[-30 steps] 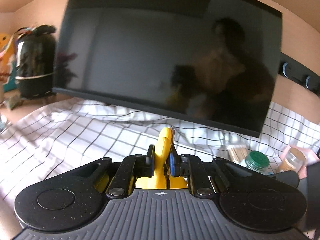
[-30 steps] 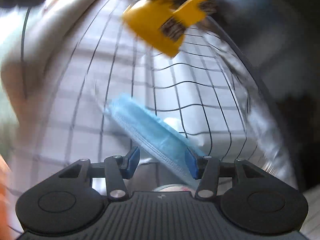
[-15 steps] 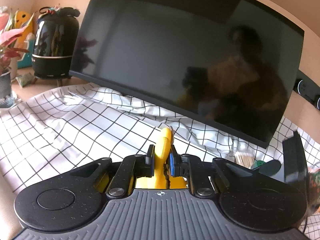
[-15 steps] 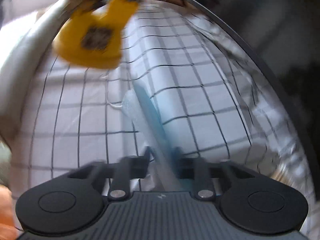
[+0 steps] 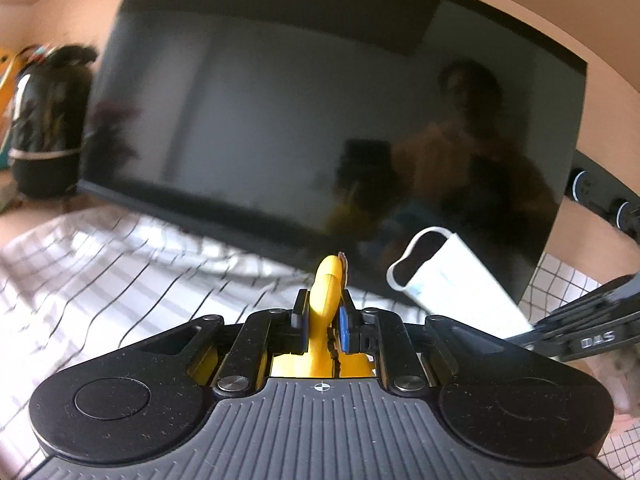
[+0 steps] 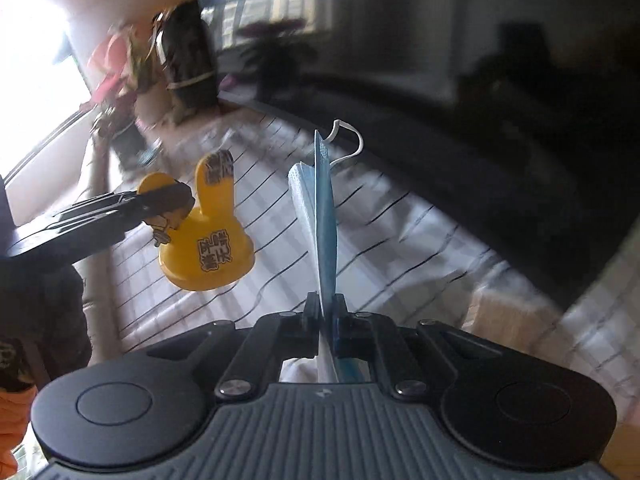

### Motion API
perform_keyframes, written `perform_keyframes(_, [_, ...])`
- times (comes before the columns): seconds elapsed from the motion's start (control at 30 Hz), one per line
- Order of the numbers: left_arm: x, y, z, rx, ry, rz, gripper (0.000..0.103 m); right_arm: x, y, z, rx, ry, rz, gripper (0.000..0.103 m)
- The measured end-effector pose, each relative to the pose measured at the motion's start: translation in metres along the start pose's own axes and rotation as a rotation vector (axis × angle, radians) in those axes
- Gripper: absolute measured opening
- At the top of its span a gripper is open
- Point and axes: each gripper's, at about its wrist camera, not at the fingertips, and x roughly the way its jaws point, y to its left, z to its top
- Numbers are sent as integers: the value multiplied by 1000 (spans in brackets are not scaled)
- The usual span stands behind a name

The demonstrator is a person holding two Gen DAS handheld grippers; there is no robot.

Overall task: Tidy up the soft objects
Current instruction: 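Carry yellow rabbit in left tool and blue mask in right tool over pink box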

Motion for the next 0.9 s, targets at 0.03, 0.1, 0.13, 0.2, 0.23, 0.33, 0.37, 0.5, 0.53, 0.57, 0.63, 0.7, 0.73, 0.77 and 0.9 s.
perform_keyframes(0.03, [3,-7,5,12,-7,-5,16,-9,-4,1,7,-12,-16,6])
perform_keyframes(0.1, [9,-19,13,26,-18,-20,16,-28,-13,0,20,-37,-45,6])
perform_keyframes(0.13, [12,-25,16,32,-24,-30,16,-38,-18,-1,24,-51,-62,6])
perform_keyframes(0.2, [18,-40,23,47,-35,-49,16,-58,-28,-4,28,-79,-97,6])
perform_keyframes(0.23, [21,-46,26,56,-39,-54,16,-68,-34,-5,32,-93,-116,6])
perform_keyframes(0.33, [30,-66,33,79,-47,-69,16,-92,-51,-13,47,-125,-181,6])
perform_keyframes(0.37, [34,-74,34,82,-48,-77,16,-99,-57,-16,58,-133,-197,6])
perform_keyframes(0.5, [48,-102,38,77,-39,-119,16,-128,-85,-36,102,-156,-261,6])
perform_keyframes(0.53, [52,-112,38,82,-35,-130,16,-132,-91,-41,110,-160,-277,6])
perform_keyframes(0.57, [55,-122,36,89,-30,-142,16,-138,-98,-47,122,-164,-292,6])
perform_keyframes(0.63, [61,-145,32,106,-17,-167,16,-151,-113,-60,146,-172,-323,6])
perform_keyframes(0.7, [65,-164,28,121,-3,-192,16,-163,-128,-73,172,-180,-351,6])
perform_keyframes(0.73, [68,-177,25,133,5,-207,16,-169,-136,-80,184,-184,-366,6])
perform_keyframes(0.77, [69,-188,22,142,11,-218,16,-177,-144,-89,195,-188,-379,6])
perform_keyframes(0.9, [80,-235,15,178,44,-265,16,-203,-172,-122,233,-205,-422,6])
